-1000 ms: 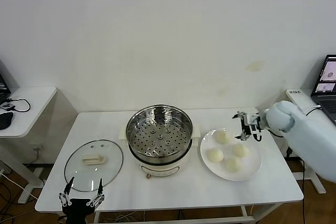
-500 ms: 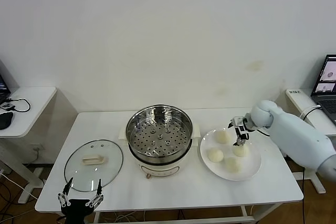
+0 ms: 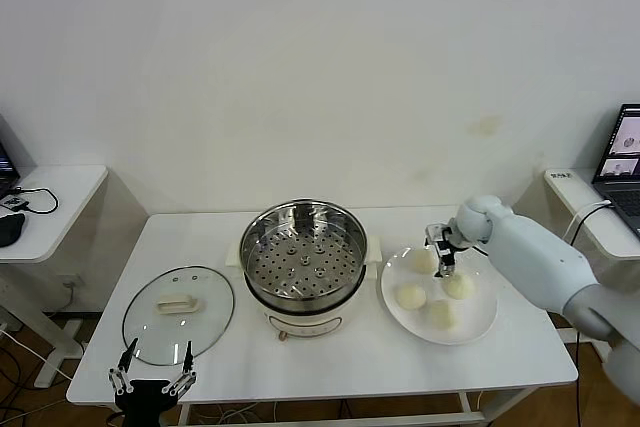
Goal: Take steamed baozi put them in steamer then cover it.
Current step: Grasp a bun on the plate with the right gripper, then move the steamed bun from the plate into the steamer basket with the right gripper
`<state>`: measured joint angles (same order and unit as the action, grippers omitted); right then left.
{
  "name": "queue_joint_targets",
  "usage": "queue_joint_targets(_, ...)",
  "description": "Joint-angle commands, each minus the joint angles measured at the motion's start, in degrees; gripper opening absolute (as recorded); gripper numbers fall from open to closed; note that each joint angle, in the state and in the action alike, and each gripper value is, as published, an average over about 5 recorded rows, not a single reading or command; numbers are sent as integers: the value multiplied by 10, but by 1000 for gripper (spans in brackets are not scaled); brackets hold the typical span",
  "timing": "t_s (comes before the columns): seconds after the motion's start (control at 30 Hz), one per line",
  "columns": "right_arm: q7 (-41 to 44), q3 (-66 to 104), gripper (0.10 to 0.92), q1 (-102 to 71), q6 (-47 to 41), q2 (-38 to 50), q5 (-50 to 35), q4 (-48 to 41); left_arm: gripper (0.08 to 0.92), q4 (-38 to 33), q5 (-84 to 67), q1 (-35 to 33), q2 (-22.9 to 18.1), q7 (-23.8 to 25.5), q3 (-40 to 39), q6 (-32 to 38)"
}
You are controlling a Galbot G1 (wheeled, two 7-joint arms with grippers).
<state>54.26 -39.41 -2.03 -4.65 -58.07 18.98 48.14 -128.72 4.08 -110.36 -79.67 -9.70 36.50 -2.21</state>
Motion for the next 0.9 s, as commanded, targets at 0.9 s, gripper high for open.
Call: queue_joint_targets(0.9, 37, -74, 653, 130, -19, 107, -116, 149, 823, -8, 0, -3, 1, -2, -4, 4)
